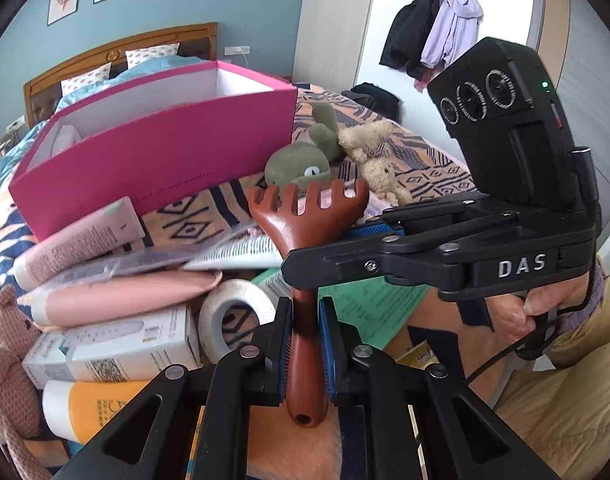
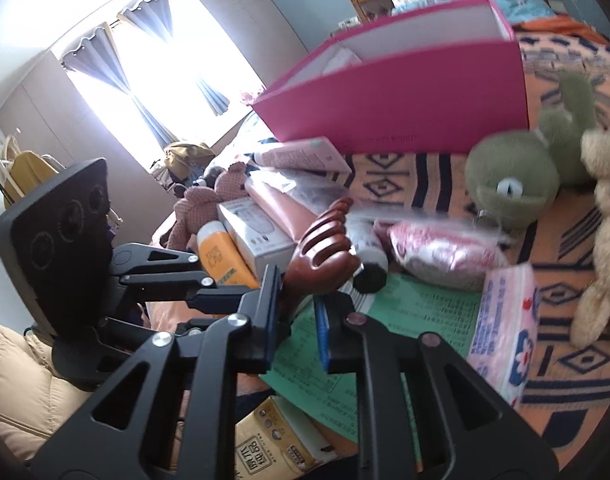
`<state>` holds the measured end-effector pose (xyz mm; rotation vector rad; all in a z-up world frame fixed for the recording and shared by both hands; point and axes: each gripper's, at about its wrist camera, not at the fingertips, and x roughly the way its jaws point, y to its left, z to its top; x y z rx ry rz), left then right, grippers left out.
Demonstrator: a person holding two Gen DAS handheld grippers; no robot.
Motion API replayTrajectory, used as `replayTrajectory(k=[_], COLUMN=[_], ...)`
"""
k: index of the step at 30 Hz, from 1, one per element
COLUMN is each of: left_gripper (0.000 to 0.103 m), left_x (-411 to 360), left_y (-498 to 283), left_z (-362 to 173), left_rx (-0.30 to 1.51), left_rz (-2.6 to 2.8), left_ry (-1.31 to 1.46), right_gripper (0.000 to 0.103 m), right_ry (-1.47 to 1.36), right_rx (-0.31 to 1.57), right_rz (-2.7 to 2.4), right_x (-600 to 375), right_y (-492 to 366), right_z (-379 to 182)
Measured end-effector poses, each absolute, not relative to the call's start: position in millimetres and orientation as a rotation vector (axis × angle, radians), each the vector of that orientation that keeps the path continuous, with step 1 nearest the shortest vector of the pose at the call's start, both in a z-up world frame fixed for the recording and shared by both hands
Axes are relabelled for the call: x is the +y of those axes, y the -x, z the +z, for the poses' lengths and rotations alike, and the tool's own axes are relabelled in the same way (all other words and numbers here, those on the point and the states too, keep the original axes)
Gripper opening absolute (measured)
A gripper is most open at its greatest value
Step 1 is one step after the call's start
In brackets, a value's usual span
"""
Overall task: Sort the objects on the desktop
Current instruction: 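Carry the back scratcher with the left gripper over the pink box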
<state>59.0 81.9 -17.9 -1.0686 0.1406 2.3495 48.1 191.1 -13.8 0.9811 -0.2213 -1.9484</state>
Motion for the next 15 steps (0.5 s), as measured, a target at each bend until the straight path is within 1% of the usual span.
replayTrajectory(k=[11,15], left_gripper=[0.014,0.014], left_x=[82,84], left_y=[-34,-23], left_z=[16,25], left_rx=[0.096,0.089], left_rz=[2.378,2.381], left_ry=[0.989,0.972], right_gripper=[0.015,0.014], right_ry=[-0.842,-0.808], right_rx=[-0.137,-0.14], right_rz=[-1.991,-2.002], right_x=[191,193], right_y=[-39,-33], right_z=[30,40])
